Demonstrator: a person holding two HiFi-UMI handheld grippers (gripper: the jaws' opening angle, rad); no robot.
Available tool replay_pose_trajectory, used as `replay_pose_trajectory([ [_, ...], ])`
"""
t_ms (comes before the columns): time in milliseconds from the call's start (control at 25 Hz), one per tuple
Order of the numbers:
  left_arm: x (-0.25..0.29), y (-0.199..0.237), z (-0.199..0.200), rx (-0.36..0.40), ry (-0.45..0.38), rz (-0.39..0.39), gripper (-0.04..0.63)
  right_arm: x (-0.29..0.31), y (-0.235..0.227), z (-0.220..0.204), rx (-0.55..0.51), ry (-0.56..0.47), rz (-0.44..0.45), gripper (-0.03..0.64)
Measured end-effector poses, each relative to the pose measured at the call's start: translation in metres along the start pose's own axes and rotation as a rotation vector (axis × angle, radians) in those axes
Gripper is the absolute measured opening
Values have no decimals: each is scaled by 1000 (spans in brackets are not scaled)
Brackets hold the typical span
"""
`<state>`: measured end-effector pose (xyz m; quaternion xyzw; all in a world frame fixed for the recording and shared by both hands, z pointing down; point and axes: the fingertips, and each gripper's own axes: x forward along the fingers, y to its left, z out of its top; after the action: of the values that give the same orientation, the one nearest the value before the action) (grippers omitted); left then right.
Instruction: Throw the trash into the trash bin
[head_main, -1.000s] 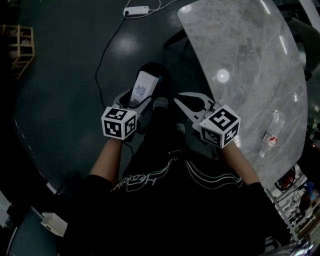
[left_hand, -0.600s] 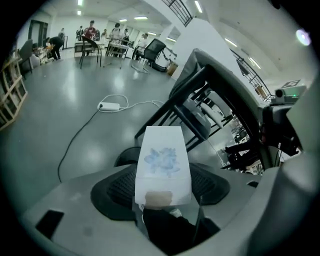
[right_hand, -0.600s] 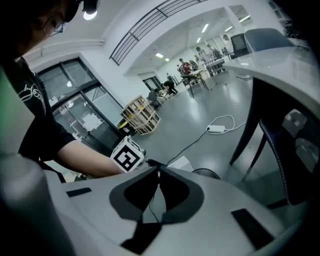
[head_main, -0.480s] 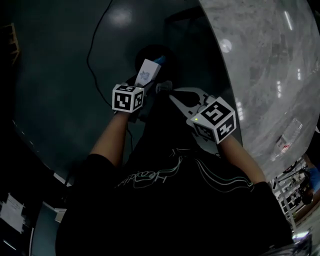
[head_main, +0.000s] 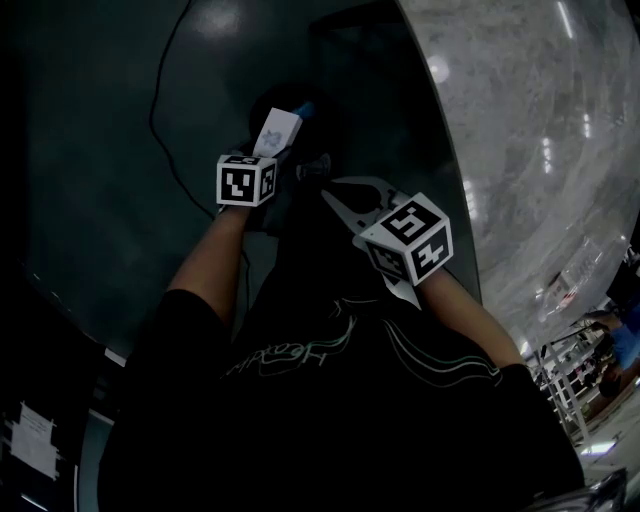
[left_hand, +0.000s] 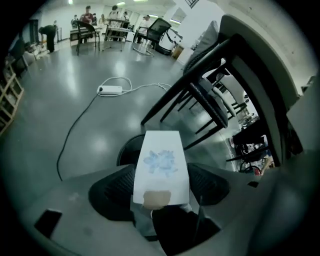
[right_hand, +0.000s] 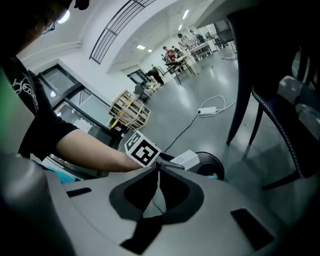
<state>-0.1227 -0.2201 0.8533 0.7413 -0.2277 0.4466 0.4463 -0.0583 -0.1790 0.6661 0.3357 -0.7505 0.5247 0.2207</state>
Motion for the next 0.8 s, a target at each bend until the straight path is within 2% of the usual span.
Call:
replay_pose_trajectory([
  [160, 6, 4, -2, -51, -17, 8, 311, 3, 2, 0, 7, 3, 4, 41],
  [480, 5, 10, -14, -69, 4, 16, 316, 1, 1, -11, 35, -1, 5, 41],
  [680, -16, 13, -14, -124, -51, 59, 316, -12, 6, -11, 24, -26, 1, 41],
  [800, -30, 3, -20, -154, -89, 48, 316, -24, 14, -11, 11, -47, 5, 41],
])
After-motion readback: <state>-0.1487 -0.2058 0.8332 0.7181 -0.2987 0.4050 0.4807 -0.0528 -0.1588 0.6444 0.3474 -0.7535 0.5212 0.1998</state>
